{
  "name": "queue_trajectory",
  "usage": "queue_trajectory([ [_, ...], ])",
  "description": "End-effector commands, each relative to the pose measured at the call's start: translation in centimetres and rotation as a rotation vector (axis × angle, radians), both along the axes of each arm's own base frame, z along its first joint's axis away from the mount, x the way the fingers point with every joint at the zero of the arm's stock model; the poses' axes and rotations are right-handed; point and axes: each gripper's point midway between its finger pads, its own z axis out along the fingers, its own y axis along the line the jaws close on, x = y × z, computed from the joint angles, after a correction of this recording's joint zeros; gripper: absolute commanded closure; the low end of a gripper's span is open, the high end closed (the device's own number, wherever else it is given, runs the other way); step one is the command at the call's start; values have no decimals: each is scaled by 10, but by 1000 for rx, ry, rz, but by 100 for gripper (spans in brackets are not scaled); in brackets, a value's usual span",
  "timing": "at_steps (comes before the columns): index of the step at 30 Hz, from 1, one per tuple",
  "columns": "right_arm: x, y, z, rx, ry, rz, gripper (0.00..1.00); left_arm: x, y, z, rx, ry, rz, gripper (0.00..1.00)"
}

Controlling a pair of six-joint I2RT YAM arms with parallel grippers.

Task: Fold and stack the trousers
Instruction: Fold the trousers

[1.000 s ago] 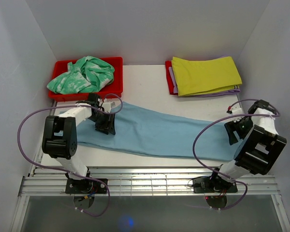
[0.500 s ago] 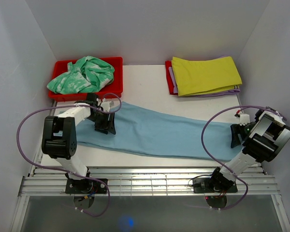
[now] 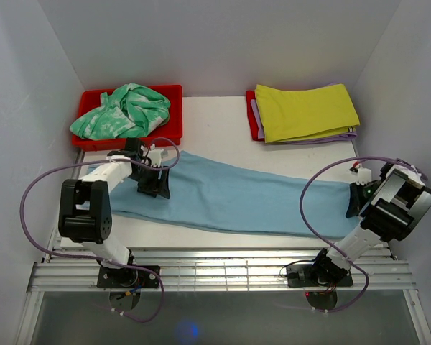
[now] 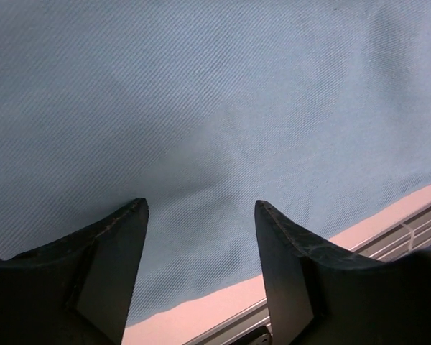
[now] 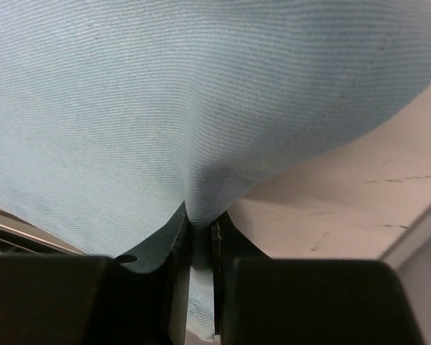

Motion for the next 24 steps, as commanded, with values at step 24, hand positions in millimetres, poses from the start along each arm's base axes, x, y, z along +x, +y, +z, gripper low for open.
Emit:
queue_trajectory([
  [24,89,217,157,404,-429,426,92,-10,42,5,145,-111,-116,23],
])
